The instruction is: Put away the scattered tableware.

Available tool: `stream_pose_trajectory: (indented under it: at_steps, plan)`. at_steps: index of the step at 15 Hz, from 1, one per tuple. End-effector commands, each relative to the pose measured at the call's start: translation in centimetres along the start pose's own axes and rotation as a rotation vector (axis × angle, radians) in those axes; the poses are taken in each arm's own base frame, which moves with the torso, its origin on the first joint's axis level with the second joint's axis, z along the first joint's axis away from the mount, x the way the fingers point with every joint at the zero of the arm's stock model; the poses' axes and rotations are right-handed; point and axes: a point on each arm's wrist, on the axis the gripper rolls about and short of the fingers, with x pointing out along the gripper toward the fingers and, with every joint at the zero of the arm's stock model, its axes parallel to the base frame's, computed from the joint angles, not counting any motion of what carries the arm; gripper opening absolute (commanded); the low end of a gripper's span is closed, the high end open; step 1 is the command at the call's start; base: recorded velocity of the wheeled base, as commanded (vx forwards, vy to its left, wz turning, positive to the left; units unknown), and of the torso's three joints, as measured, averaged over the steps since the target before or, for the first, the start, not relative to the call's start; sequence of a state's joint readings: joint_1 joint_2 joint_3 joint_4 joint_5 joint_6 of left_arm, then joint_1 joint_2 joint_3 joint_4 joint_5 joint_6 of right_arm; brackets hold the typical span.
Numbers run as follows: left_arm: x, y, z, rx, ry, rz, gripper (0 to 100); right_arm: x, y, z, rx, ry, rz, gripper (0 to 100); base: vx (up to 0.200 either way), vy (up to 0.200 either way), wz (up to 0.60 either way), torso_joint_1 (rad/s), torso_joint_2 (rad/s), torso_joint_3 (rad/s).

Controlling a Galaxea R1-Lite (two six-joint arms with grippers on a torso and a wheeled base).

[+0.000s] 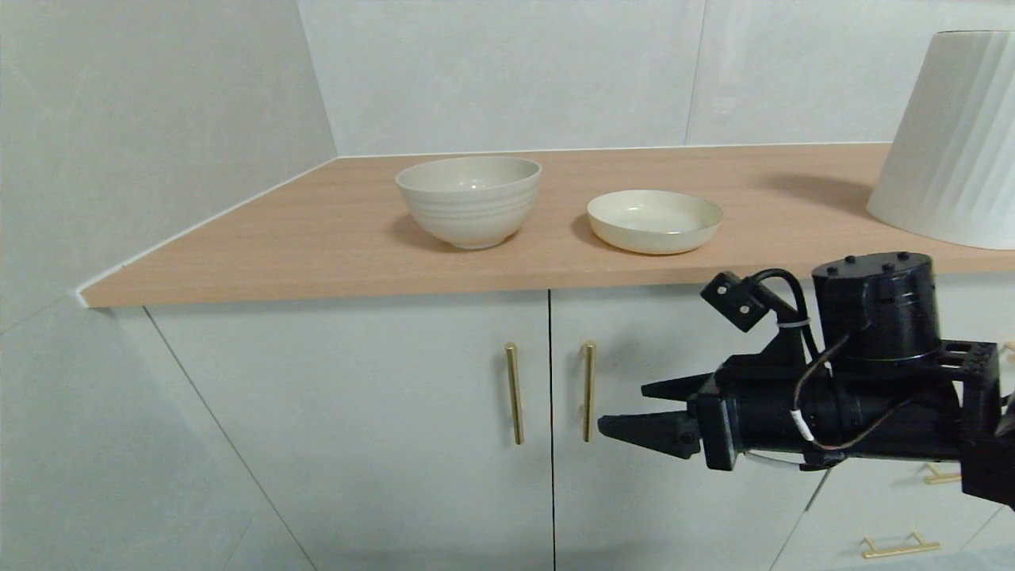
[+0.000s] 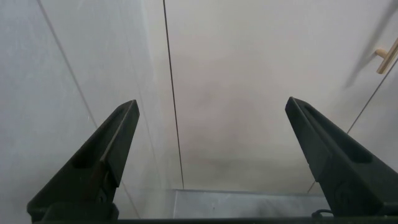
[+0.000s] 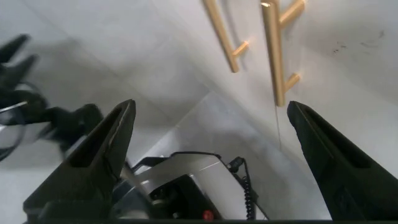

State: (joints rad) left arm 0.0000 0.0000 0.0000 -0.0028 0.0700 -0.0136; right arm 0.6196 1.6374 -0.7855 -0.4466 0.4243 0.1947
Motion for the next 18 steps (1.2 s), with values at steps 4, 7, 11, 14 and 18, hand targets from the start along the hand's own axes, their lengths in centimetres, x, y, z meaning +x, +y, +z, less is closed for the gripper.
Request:
stream_pose_trajectory:
  at_steps: [4, 7, 11, 14, 18]
  plan:
    - [0.0, 0.0, 0.0, 0.0, 0.0, 0.001, 100, 5.1, -0.6, -1.6, -0.019, 0.0, -0.075, 100, 0.0, 0.0, 0.0, 0.0, 0.0, 0.0]
    - [0.0, 0.0, 0.0, 0.0, 0.0, 0.001, 100, 6.6, -1.0, -2.3, 0.0, -0.047, -0.089, 100, 0.0, 0.0, 0.0, 0.0, 0.0, 0.0]
    - [0.0, 0.0, 0.0, 0.0, 0.0, 0.001, 100, 7.2, -1.0, -2.2, 0.014, -0.092, -0.078, 100, 0.0, 0.0, 0.0, 0.0, 0.0, 0.0]
    - [0.0, 0.0, 0.0, 0.0, 0.0, 0.001, 100, 7.6, -1.0, -2.3, 0.034, -0.109, -0.076, 100, 0.0, 0.0, 0.0, 0.0, 0.0, 0.0]
    - [0.0, 0.0, 0.0, 0.0, 0.0, 0.001, 100, 8.3, -1.0, -2.4, 0.041, -0.156, -0.057, 100, 0.0, 0.0, 0.0, 0.0, 0.0, 0.0]
